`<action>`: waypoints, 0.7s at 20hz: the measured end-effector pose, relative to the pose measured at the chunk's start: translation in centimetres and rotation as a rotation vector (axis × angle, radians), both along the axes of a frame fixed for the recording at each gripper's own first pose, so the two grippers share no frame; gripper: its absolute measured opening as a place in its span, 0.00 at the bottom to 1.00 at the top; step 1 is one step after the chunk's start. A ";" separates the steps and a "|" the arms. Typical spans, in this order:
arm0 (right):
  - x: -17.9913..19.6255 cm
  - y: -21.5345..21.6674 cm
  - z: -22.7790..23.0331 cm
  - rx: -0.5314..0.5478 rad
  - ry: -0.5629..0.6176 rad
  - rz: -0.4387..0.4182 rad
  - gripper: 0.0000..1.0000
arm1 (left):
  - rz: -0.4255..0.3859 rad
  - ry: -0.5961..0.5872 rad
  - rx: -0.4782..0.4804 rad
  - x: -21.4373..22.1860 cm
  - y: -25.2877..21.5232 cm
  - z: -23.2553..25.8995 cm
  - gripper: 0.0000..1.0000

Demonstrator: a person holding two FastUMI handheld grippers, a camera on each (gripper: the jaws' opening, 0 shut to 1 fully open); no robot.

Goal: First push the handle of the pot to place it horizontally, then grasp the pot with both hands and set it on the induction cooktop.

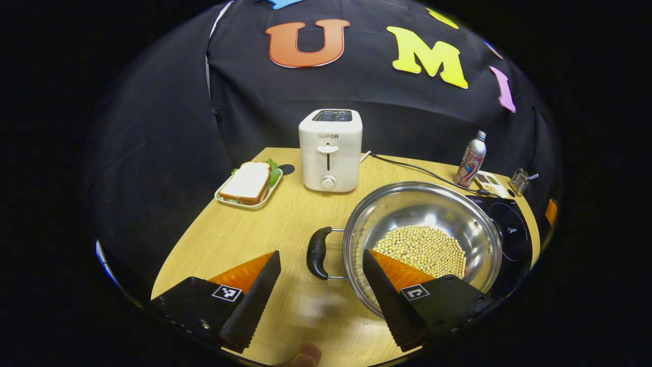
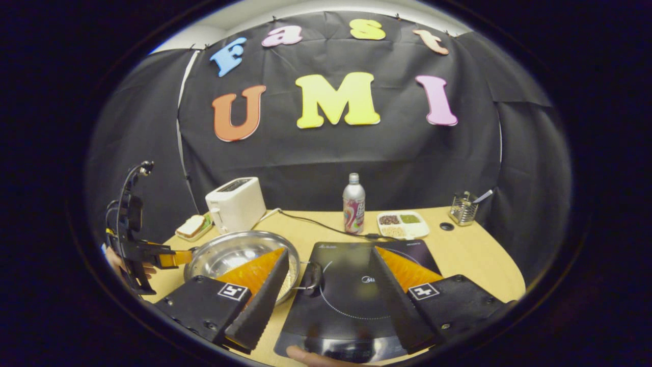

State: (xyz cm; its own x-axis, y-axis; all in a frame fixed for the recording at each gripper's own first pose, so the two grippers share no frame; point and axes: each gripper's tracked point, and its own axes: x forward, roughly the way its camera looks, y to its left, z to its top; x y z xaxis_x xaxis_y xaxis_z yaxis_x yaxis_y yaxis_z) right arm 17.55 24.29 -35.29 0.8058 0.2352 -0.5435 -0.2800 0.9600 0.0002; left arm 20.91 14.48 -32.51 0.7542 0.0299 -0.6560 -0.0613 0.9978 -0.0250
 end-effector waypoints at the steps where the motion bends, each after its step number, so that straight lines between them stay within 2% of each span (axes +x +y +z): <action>1: 0.3 0.6 -1.2 -0.010 0.029 0.005 0.97 | -0.001 0.009 -0.001 0.3 0.1 -0.3 0.97; 6: 2.3 2.5 -6.3 -0.049 0.117 0.005 0.99 | -0.023 0.053 0.018 1.4 0.0 -2.3 0.97; 7: 2.8 2.8 -6.9 -0.062 0.124 0.006 0.96 | -0.025 0.061 0.029 1.7 0.0 -2.7 0.97; 10: 3.6 3.5 -9.3 -0.090 0.163 0.006 0.99 | -0.032 0.091 0.038 2.2 -0.3 -3.4 0.96; 11: 3.9 3.8 -9.9 -0.086 0.174 0.006 0.97 | -0.028 0.094 0.034 2.5 -0.2 -3.6 0.95; 13: 4.3 3.9 -11.2 -0.101 0.197 0.002 0.99 | -0.030 0.112 0.025 2.7 -0.1 -4.2 0.92; 14: 4.4 3.5 -11.8 -0.120 0.211 -0.013 0.97 | -0.034 0.116 0.008 2.8 -0.4 -4.2 0.87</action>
State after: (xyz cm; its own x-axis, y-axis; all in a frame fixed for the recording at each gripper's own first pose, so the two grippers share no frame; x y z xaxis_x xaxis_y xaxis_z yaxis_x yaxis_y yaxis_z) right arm 21.97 27.77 -47.10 0.6742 0.1486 -0.7234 -0.2732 0.9603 -0.0574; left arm 23.73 14.08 -36.76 0.6738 0.0115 -0.7389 -0.0297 0.9995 -0.0116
